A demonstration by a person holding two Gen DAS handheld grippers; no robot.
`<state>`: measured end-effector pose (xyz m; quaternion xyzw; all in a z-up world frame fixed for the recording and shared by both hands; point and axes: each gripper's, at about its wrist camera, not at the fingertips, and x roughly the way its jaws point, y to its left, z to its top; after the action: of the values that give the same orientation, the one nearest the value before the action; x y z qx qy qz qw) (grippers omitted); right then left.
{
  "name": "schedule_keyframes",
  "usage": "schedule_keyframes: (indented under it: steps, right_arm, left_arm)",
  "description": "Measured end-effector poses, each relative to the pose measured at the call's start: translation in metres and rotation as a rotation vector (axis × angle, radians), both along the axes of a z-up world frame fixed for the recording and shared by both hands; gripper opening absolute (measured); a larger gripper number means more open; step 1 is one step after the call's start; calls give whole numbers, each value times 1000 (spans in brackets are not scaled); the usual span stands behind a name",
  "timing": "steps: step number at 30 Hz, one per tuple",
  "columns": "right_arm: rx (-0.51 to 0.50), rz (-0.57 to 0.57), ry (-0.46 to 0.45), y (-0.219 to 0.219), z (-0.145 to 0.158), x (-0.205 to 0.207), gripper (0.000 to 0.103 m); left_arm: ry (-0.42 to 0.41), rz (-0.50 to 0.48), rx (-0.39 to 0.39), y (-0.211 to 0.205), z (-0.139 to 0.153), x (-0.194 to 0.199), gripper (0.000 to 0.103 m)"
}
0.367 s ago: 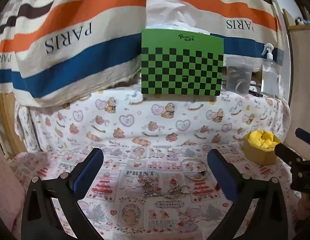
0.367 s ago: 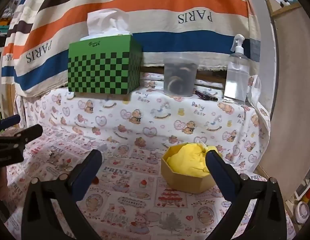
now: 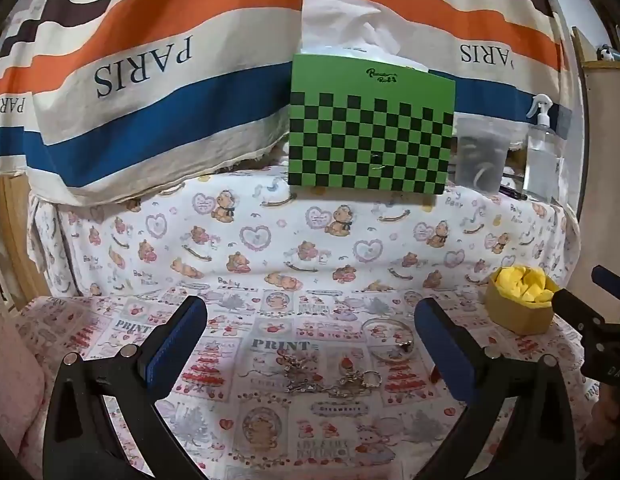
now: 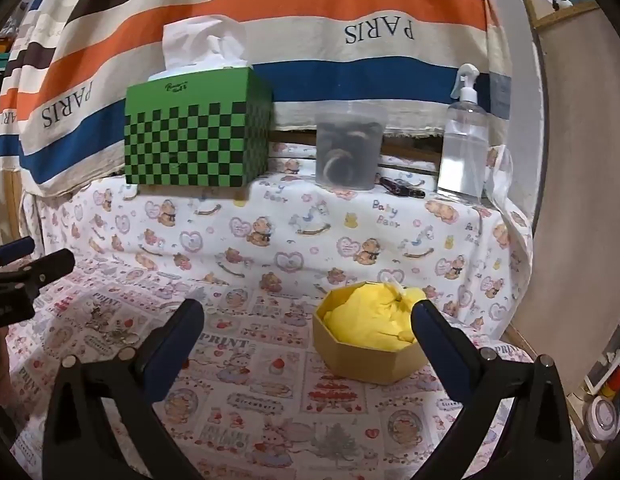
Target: Organize jewelry
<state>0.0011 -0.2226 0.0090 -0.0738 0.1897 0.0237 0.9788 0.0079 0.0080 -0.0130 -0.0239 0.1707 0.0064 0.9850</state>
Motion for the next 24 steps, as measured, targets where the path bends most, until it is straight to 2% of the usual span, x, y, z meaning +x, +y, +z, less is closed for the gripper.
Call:
schedule_keyframes:
  steps: [10, 24]
  right_arm:
    - [9, -6, 4, -6, 1, 3, 103]
    - [9, -7, 2, -6, 1, 4, 103]
  left_arm:
    - [-54, -25, 35, -7, 14, -14, 103]
    - [-35, -20, 44, -11, 13, -10, 103]
